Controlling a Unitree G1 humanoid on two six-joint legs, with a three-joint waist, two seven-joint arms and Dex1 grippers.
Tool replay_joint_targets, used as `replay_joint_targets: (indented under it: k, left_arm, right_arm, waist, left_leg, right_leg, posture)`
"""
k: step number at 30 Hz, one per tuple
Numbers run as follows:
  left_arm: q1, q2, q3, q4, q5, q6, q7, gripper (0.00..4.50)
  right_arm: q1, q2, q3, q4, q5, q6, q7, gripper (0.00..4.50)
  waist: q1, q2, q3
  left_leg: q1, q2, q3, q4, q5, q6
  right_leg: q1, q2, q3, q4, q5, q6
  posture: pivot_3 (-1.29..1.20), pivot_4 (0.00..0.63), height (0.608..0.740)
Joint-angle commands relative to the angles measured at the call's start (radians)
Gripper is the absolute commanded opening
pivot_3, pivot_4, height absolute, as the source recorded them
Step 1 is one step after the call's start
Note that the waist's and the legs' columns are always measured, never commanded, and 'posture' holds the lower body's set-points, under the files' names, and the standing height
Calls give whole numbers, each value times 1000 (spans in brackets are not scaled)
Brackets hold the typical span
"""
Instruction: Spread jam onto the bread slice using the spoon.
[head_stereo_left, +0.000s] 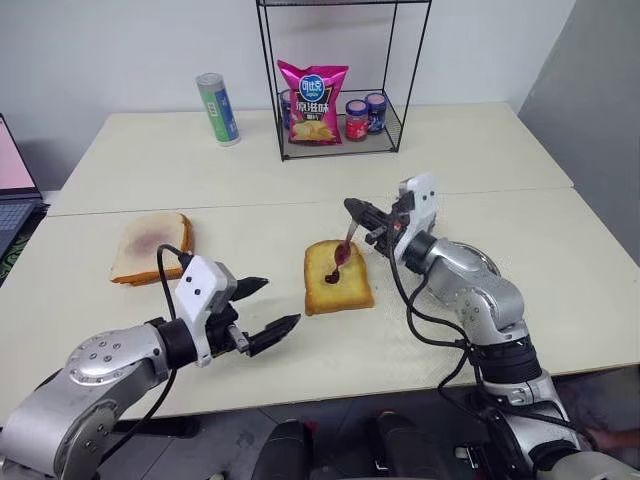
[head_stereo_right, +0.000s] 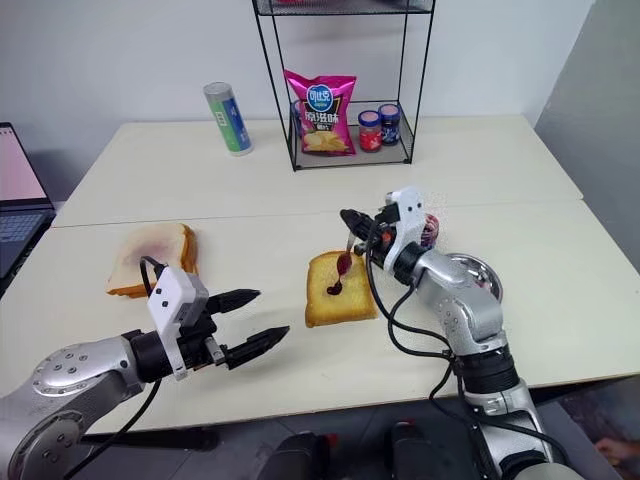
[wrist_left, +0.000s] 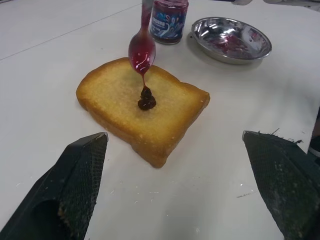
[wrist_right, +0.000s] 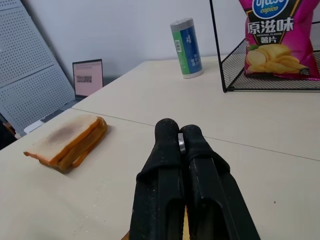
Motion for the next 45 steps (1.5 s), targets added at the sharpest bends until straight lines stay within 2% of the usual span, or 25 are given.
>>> replay_joint_targets:
  k: [1,8,14,31,45]
  left_arm:
    - [-20,14,-2,-7,-7,-23,-1,4500]
    - [-14,17,-1,-12,-11,-26,-1,4500]
    - [-24,11,-9,-32,-21,-12,21,4500]
    - [-35,33,-11,-22,-36,-17,28,4500]
    - [-50,33,-22,-12,-26,-26,31,4500]
  right_arm:
    - [-30,52,-111,-62,162,122,-61,38]
    - [-17,173,-256,7,375,296,-212,38]
    - [17,206,-254,104,347,299,-217,38]
    - [13,173,-266,265,211,160,-180,38]
    - [-82,194,-312,375,170,55,-197,38]
  waist:
    - [0,0,0]
    - [0,0,0]
    - [-1,0,0]
    - [-2,0,0]
    - [-1,0,0]
  left_leg:
    - [0,0,0,0,0,0]
    - [0,1,-1,0,0,0]
    - [0,0,0,0,0,0]
    - [0,0,0,0,0,0]
    - [1,0,1,0,0,0]
  right_leg:
    - [0,0,0,0,0,0]
    - [0,0,0,0,0,-1]
    - [0,0,0,0,0,-1]
    - [0,1,0,0,0,0]
    - [0,1,0,0,1,0]
  posture:
    - [0,150,740]
    - [0,150,740]
    - [0,150,740]
    - [0,150,740]
    - [0,150,740]
